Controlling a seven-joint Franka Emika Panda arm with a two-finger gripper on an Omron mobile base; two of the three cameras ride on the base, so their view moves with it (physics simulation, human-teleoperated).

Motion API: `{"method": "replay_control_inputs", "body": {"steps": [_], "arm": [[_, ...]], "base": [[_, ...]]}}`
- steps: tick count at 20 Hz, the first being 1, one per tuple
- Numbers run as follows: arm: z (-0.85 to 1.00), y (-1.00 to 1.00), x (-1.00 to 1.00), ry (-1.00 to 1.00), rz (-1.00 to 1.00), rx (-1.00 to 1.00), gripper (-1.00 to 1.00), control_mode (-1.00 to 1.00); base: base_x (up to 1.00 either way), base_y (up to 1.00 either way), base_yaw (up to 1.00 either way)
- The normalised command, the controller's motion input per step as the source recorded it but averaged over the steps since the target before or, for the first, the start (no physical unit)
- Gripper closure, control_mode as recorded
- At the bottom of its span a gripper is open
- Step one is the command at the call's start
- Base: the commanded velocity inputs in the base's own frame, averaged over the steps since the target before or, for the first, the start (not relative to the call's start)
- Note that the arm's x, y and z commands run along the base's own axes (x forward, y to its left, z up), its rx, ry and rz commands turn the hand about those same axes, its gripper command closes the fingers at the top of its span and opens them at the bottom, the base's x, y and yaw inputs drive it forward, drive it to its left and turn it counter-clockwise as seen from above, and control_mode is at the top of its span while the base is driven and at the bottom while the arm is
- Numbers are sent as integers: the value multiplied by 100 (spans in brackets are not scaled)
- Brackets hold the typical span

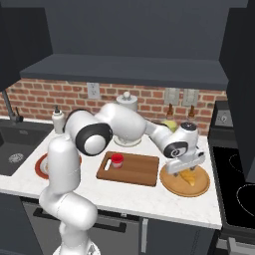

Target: From the different types of pastries on the counter, select a croissant and place it on the cutting board. Then retrieve a jar of jam from the cabinet and place it alongside the croissant on the cutting board.

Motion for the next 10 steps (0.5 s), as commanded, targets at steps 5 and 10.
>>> {"method": "replay_control_inputs", "body": {"steps": [5, 10], "arm": [[-21, -10, 3, -11, 0, -5, -100, -100], [-61, 1, -32, 4, -2, -3, 100, -100]], "base": [[0, 0, 0], [0, 0, 0]]}}
